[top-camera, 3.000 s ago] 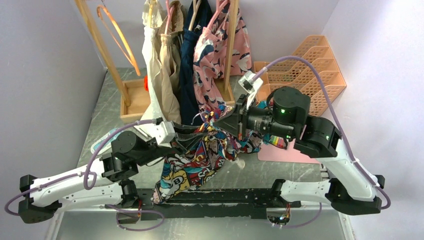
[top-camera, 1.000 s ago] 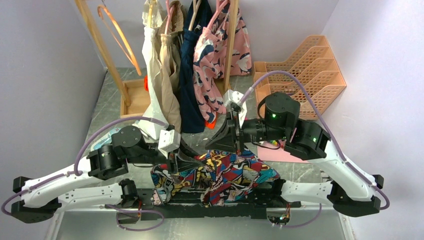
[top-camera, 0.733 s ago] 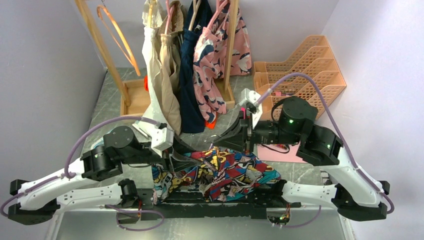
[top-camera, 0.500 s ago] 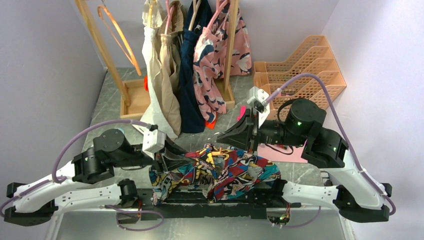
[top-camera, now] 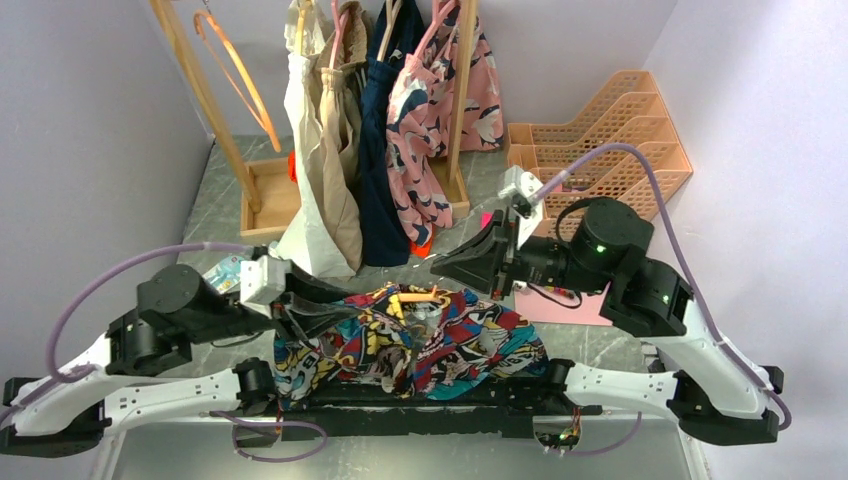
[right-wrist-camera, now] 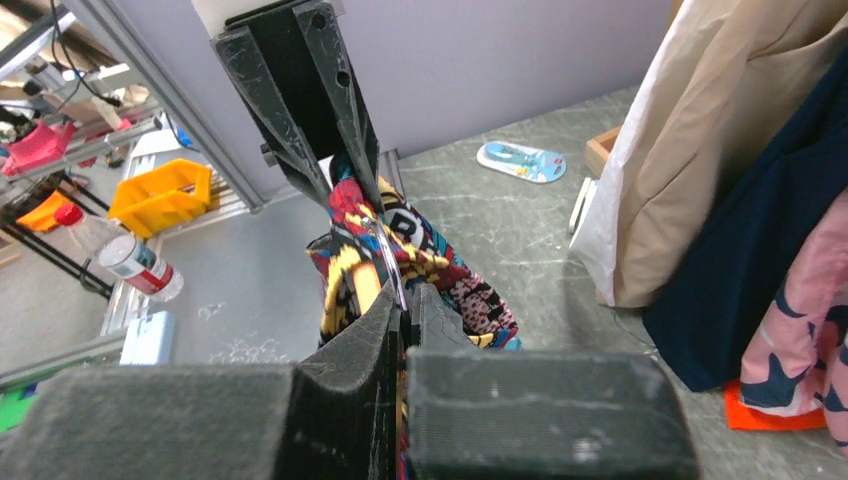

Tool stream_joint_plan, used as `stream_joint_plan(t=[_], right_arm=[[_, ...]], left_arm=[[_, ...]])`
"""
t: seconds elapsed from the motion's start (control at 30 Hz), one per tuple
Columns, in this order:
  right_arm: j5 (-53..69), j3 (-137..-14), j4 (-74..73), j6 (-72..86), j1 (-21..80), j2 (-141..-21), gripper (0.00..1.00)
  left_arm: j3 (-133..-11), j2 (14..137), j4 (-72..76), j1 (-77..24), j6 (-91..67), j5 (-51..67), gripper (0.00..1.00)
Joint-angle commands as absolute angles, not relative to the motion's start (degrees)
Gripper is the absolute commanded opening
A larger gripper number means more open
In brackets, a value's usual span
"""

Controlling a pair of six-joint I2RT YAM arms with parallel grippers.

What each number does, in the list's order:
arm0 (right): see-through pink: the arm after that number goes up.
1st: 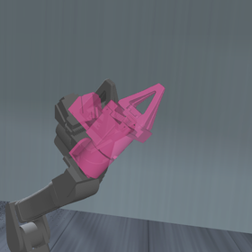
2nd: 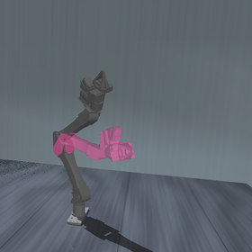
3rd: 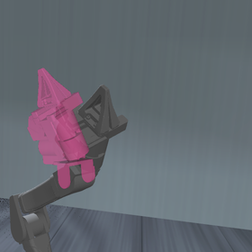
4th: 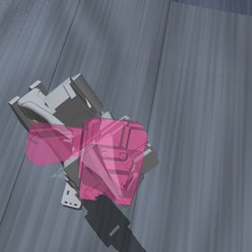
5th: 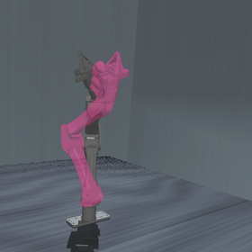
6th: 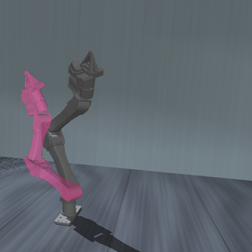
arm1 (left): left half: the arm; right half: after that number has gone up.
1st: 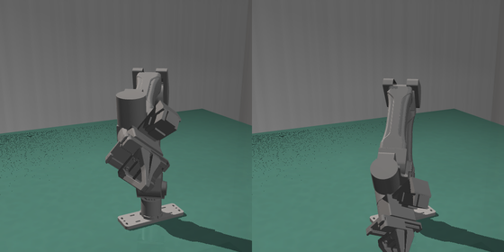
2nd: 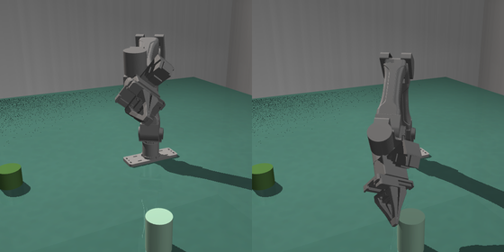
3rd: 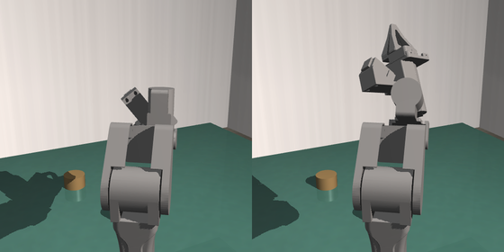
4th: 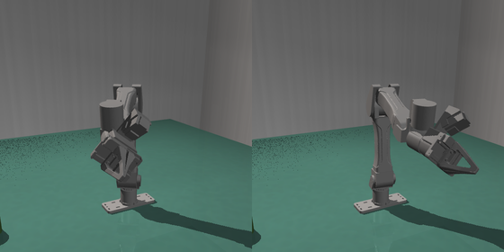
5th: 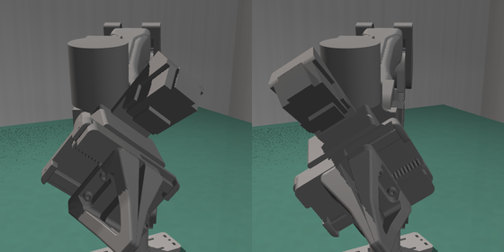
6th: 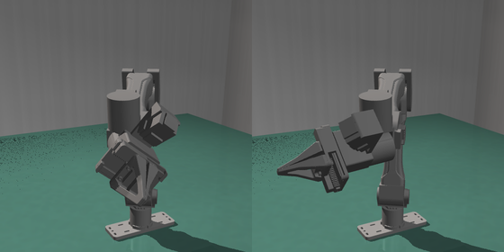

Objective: Place the shorts on the hanger
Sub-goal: Hang the shorts on the hanger.

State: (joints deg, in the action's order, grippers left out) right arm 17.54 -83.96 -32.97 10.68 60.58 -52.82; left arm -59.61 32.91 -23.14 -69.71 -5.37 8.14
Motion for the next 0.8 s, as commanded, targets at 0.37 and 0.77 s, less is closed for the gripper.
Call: stream_joint_plan(t=[0.37,0.77], right_arm=[[15.74,-87.08,-28.98,9.97,60.28,-48.44,0.0],[24.58,-87.95,-34.35,7.64,60.23,-51.06,0.0]], left_arm=[[-70.08,31.31,-27.41,-68.91,-4.2,4.93,0.7],[-90.5,58.2,-42.24,-68.91,7.58,23.73,0.74]])
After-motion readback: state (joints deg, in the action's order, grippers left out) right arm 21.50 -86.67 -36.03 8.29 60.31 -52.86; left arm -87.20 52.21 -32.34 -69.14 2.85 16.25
